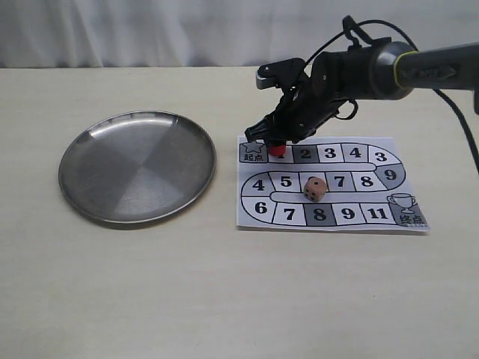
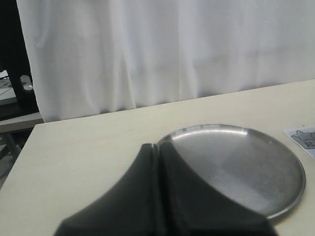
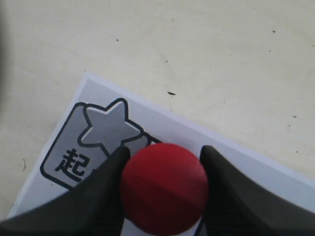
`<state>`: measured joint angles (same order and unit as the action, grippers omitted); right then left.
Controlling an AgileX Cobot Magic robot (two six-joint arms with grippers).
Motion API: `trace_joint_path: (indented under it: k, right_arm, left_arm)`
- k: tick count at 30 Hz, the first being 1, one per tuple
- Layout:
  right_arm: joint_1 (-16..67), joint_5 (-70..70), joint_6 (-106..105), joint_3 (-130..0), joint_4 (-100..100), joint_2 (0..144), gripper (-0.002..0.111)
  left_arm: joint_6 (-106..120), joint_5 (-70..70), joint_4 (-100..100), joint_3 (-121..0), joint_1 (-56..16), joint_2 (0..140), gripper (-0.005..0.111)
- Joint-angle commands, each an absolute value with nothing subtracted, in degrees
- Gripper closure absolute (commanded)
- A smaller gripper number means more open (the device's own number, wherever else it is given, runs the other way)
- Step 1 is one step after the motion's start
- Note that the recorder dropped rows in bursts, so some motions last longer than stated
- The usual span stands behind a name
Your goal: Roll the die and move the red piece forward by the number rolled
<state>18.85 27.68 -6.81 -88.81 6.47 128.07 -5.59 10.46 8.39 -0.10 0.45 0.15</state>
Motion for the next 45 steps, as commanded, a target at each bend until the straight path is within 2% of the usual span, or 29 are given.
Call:
trace_joint_path:
  k: [1,8,10,13,19,21,24,27,29,32,38,45]
  right_arm:
    - [18.5,32.0,-6.4,-88.2,6.0,129.6,0.104]
    - [18.5,34.1,-6.4,-88.6,5.7,128.8,0.103]
    - [18.5,34.6,-6.4,-88.6,4.9,128.5,0.099]
    - [18.5,34.6,-6.2,-88.6,4.9,128.4,0.086]
    - [18.5,34.1,-5.4,-89.0,5.0,127.7,0.053]
    - [18.5,34.1,-5.1,-89.7,5.0,126.7,0.047]
    - [18.5,34.1,-5.1,-91.0,5.1,122.6,0.05]
    - [18.5,33.7,-5.1,-91.2,5.1,116.0,0.067]
    - [18.5,33.2,-5.1,-91.1,4.9,110.6,0.084]
    - [18.5,31.8,-5.3,-88.9,4.2,102.6,0.103]
    - [18.5,20.3,-5.3,-73.5,3.4,83.5,0.104]
    - [18.5,3.3,-5.3,-43.0,3.4,59.5,0.104]
  left_arm:
    - [-5.6,9.9,8.3,0.0,0.0,0.0,0.107]
    - [-5.6,9.9,8.3,0.0,0.0,0.0,0.107]
    - [-5.6,9.9,8.3,0.0,0.0,0.0,0.107]
    - [-5.6,9.9,8.3,0.0,0.0,0.0,0.107]
    - [-5.6,9.9,8.3,0.0,0.0,0.0,0.107]
    - [-5.6,9.9,8.3,0.0,0.0,0.0,0.107]
    - [-5.6,9.9,8.3,0.0,0.0,0.0,0.107]
    - [-5.6,9.9,8.3,0.0,0.0,0.0,0.107]
    - [-5.6,9.9,8.3,0.0,0.0,0.0,0.107]
    - [-5.6,9.9,8.3,0.0,0.0,0.0,0.107]
    - [-5.6,9.9,8.3,0.0,0.0,0.0,0.107]
    - [-5.6,9.9,8.3,0.0,0.0,0.0,0.107]
